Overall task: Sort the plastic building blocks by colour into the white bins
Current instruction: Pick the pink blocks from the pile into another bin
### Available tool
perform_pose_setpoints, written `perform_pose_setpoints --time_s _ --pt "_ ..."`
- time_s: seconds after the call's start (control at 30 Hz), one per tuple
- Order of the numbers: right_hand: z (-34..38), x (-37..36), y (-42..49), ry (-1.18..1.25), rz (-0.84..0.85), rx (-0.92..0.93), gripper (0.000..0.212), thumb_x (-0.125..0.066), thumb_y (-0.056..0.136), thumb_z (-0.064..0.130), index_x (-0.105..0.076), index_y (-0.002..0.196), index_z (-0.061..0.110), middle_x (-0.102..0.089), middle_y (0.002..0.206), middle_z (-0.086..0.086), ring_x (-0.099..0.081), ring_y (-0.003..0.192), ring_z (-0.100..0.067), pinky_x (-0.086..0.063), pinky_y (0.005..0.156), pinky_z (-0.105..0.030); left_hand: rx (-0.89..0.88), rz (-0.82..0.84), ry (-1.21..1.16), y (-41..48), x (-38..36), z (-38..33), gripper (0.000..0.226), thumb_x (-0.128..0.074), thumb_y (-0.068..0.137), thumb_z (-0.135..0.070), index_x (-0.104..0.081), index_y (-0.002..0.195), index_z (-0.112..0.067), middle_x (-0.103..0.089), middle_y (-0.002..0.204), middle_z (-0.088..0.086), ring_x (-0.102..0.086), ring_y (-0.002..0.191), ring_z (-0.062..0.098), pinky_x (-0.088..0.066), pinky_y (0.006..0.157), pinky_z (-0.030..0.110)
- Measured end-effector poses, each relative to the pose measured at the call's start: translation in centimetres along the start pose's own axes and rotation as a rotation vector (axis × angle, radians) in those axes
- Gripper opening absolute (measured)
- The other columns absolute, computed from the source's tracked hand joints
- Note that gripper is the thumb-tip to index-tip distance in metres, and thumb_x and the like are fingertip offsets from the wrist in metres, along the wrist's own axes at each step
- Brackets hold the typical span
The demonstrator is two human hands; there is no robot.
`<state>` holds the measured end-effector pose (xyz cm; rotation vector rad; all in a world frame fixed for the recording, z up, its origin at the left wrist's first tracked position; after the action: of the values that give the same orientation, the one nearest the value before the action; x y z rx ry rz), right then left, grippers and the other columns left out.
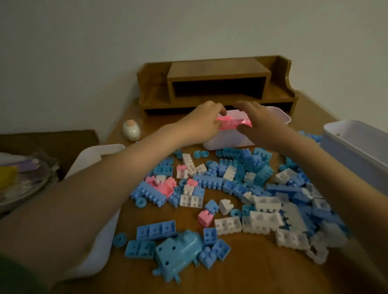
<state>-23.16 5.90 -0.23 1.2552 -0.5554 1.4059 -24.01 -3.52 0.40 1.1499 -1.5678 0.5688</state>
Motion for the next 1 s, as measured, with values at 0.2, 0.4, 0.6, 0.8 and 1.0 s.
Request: perform_pose_setpoints --time_s 0.2,0.4,0.6,0.8,1.0 --pt "8.5 -2.3 -6.9 0.017 0.354 0.289 0.026 -0.050 0.095 0.020 -0.058 0.118 0.029 -0.060 0.110 0.011 -0.054 0.096 -0.004 -0.040 0.074 -0.011 0.066 0.036 0.216 -7.7 2.5 2.5 0.015 -0.048 0.095 -0.024 -0.059 0.104 -0.020 -0.063 0.098 -0.001 -0.058 0.088 0.016 -0.048 0.072 0.033" --pt "11.3 -6.9 -11.7 0.030 0.613 0.378 0.023 -0.056 0.092 0.033 -0.056 0.114 0.036 -0.051 0.107 0.014 -0.044 0.100 -0.005 -0.039 0.088 -0.024 0.127 0.305 0.451 -13.3 1.4 4.8 0.022 -0.049 0.089 -0.021 -0.056 0.109 -0.027 -0.054 0.091 -0.008 -0.055 0.095 0.017 -0.045 0.083 0.034" --pt "11.6 -8.4 -11.8 -0.097 0.610 0.330 0.026 -0.053 0.093 0.031 -0.055 0.119 0.028 -0.044 0.116 0.007 -0.039 0.103 -0.007 -0.033 0.086 -0.020 0.150 0.375 0.476 -15.4 0.3 6.8 0.021 -0.049 0.092 -0.030 -0.056 0.109 -0.038 -0.057 0.100 -0.013 -0.048 0.109 0.012 -0.018 0.107 0.041" --pt "11.0 -7.2 -10.7 0.026 0.517 0.239 0.015 -0.054 0.092 0.035 -0.056 0.104 0.026 -0.051 0.102 0.008 -0.050 0.092 -0.008 -0.042 0.076 -0.018 0.103 0.323 0.356 -15.7 -0.3 7.1 0.017 -0.045 0.093 -0.032 -0.060 0.099 -0.033 -0.062 0.102 -0.011 -0.050 0.106 0.012 -0.011 0.108 0.041" --pt "9.5 -5.9 -8.4 0.155 0.381 0.133 0.008 -0.045 0.097 0.017 -0.046 0.102 0.023 -0.055 0.101 0.007 -0.056 0.091 -0.010 -0.044 0.068 -0.013 0.043 0.277 0.283 -15.7 -0.2 6.9 0.015 -0.048 0.092 -0.039 -0.056 0.086 -0.028 -0.062 0.088 -0.011 -0.053 0.095 0.010 -0.013 0.105 0.034"
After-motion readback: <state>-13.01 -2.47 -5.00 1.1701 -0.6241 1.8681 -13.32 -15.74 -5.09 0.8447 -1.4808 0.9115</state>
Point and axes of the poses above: each hand's wrist, its own y-axis towards the middle knuckle, its own x-axis out of the back of the hand, z = x × y, the point moved 10 cm from there along y, towards the middle knuckle
